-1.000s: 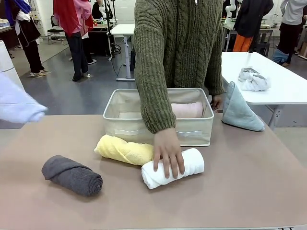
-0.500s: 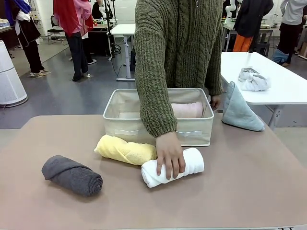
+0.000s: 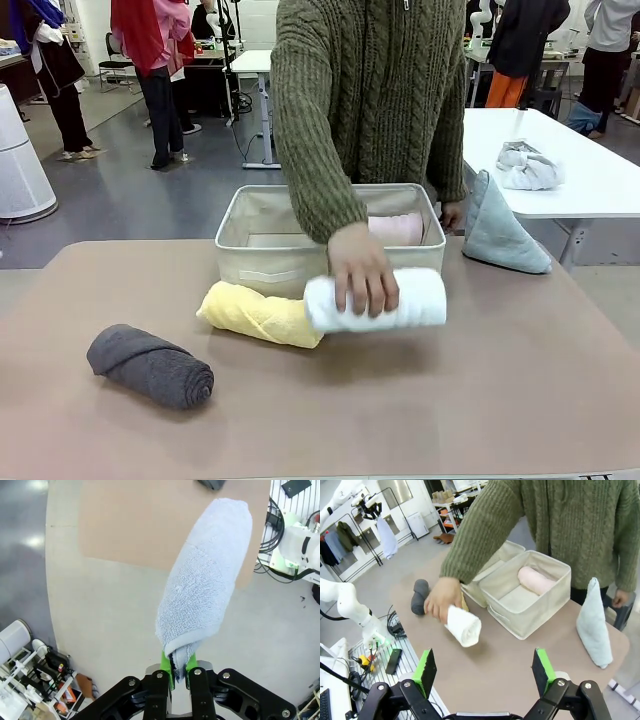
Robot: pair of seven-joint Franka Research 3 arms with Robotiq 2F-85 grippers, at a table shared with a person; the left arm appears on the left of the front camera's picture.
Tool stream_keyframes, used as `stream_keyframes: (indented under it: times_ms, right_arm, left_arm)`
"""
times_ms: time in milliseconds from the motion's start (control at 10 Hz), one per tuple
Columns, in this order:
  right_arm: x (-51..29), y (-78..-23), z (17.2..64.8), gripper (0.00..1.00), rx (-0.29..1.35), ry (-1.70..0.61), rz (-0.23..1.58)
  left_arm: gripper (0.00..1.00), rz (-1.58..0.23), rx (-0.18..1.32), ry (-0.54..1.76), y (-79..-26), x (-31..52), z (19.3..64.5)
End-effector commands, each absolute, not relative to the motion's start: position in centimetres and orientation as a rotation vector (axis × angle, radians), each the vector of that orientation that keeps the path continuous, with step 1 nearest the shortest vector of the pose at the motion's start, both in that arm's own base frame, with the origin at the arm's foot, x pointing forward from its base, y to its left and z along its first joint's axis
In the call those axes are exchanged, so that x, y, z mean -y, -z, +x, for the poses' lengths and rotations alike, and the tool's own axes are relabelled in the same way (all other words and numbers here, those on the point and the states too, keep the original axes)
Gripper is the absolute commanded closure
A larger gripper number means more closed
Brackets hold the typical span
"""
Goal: Sort the towels based on their folding style.
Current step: Pick up one triangle-folded towel and place it in the left Fabric basket.
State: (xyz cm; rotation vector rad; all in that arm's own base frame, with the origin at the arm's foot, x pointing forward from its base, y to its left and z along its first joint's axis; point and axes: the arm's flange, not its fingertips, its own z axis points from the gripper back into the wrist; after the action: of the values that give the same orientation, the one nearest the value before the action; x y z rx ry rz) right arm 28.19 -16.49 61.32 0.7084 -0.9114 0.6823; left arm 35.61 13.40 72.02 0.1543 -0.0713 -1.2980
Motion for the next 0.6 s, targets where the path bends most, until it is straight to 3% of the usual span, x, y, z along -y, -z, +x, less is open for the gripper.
stream_keyframes:
  times_ms: [0,500]
  right_arm:
    - [16.47,-61.36,28.27,0.00,0.934,-0.694,0.725]
    - [16.47,-61.36,28.27,0.00,0.934,-0.694,0.725]
  left_arm:
    - [0.88,0.162,0.074,1.317,-72.27,-13.55,35.32]
    - [0.88,0.162,0.074,1.317,-72.27,-13.55,35.32]
